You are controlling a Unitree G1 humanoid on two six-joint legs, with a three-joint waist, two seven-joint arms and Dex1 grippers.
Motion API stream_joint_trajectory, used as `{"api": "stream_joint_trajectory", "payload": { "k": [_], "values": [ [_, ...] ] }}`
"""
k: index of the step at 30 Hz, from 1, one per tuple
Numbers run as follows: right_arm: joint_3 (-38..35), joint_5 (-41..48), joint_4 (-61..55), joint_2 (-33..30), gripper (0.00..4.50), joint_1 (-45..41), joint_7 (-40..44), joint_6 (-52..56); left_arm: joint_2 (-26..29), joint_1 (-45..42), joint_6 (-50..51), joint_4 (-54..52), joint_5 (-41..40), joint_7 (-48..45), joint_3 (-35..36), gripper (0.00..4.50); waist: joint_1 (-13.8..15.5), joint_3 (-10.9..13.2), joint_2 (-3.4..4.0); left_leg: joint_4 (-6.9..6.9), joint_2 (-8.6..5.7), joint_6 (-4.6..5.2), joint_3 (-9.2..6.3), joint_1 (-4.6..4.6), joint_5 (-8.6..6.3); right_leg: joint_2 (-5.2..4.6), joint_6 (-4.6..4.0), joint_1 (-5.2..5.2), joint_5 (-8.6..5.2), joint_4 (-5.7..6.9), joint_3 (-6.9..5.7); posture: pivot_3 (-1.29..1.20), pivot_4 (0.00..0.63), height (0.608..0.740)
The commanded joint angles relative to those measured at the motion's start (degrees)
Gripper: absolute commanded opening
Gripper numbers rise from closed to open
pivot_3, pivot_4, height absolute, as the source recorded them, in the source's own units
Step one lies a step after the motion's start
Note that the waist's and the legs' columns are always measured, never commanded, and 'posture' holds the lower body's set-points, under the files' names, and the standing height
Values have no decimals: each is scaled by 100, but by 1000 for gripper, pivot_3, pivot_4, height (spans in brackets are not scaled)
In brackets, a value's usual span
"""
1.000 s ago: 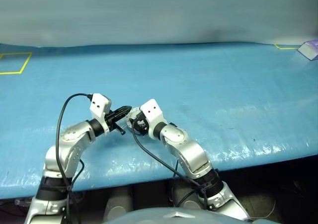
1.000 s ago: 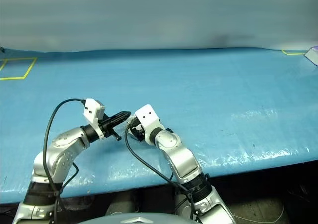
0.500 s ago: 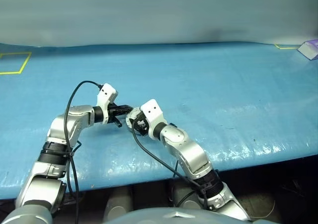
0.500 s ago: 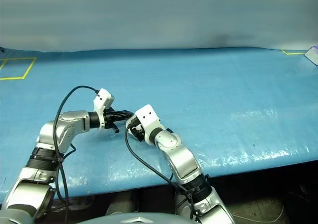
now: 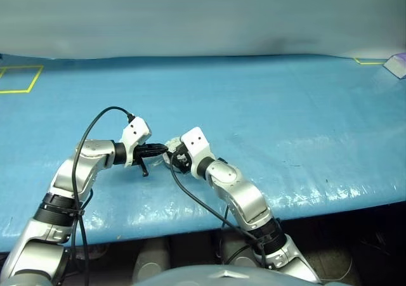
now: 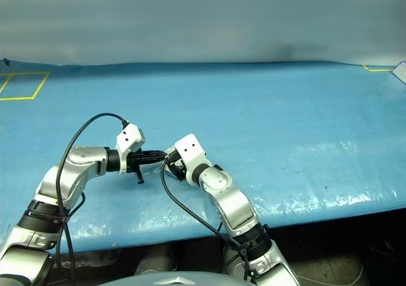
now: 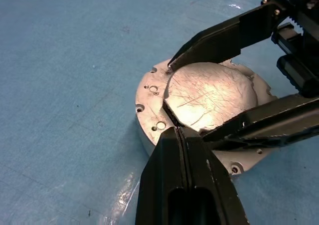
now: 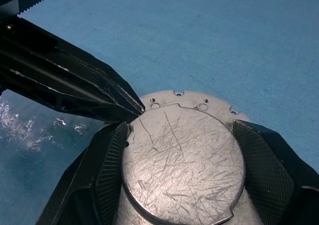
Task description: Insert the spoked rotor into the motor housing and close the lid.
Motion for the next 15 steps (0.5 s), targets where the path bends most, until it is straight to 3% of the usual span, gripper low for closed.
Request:
{"api": "stream_joint_trajectory", "payload": {
  "k": [1,6,10,15],
  "values": [
    [-72,-66,242,-42,3043,74,-63,139,-118,25,111,-28,3,-128,-230,0,0,-1,-1,0,0,0,0,0,0,0,0,0,0,0,0,0,150,740],
    [-113,-18,195,-102,3043,134,3,164,-252,-65,147,139,65,-88,-270,0,28,-9,6,6,-2,0,-4,0,0,0,0,4,0,1,-4,0,150,740],
    [-262,121,-1,-152,4414,293,84,295,-316,-134,141,227,126,-122,-322,0,68,-12,5,21,-7,0,-10,3,0,-3,1,1,0,-3,-5,0,150,740],
    [-875,744,-1027,-355,4466,905,374,685,-327,-158,105,247,127,-186,-345,0,162,-18,1,17,-15,-2,-10,-5,-2,-10,7,2,-4,-13,-4,0,150,740]
  ]
}}
